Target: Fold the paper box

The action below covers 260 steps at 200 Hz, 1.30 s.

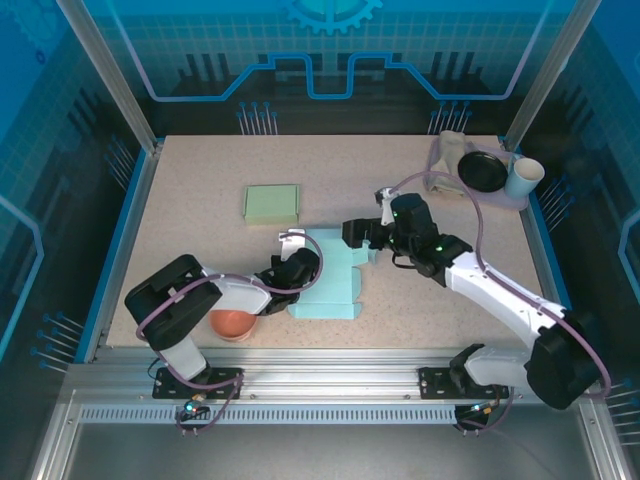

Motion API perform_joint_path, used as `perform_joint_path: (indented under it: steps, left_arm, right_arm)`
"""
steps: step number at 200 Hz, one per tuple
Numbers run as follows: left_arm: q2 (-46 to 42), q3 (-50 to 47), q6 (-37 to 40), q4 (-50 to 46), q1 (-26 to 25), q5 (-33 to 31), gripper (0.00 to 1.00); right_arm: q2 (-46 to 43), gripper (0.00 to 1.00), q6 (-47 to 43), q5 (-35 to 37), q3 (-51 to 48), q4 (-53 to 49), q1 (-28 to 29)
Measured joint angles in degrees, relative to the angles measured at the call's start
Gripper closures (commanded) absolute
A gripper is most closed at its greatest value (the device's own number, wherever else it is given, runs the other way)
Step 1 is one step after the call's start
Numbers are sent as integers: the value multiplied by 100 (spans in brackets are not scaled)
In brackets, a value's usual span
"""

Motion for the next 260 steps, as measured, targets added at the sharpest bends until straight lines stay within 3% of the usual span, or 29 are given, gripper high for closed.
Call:
perform_joint_path:
  steps: [74, 260]
  left_arm:
    - [2, 4, -7, -13, -76, -131, 93]
    - [146, 24, -214, -197, -103, -599, 93]
  right_arm:
    - [754, 0, 693, -116, 0, 308, 81]
    - [1285, 0, 1878, -664, 151, 997, 345]
